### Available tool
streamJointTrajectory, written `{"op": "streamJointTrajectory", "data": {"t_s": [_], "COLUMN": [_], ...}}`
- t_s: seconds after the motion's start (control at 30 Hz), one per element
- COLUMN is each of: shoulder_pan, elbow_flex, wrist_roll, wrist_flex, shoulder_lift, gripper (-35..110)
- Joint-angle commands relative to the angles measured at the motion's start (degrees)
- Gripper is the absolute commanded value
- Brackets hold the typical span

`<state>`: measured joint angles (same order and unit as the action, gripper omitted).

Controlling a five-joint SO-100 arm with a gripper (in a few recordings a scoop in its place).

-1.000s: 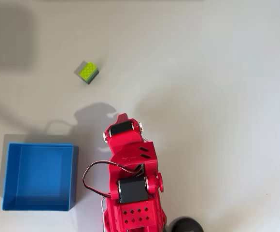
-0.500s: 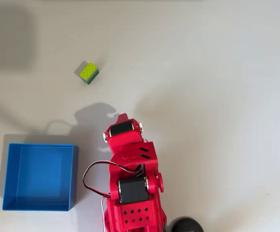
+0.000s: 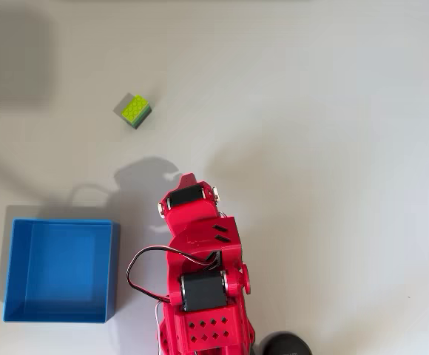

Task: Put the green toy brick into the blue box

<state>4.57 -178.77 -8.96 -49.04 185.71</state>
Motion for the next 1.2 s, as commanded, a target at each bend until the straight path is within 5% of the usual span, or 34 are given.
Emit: {"op": "streamJointTrajectory", "data": {"t_s": [0.0,0.8,1.17], "shoulder_pan": [1.3,2.5,3.6], "elbow_flex": [-0.7,0.9,15.0], "wrist_roll": [-2.5,-2.3,-3.9], "wrist_flex": [0.6,3.5,3.9], "shoulder_lift": [1.0,0.6,-7.8], "gripper": [0,0,0]}}
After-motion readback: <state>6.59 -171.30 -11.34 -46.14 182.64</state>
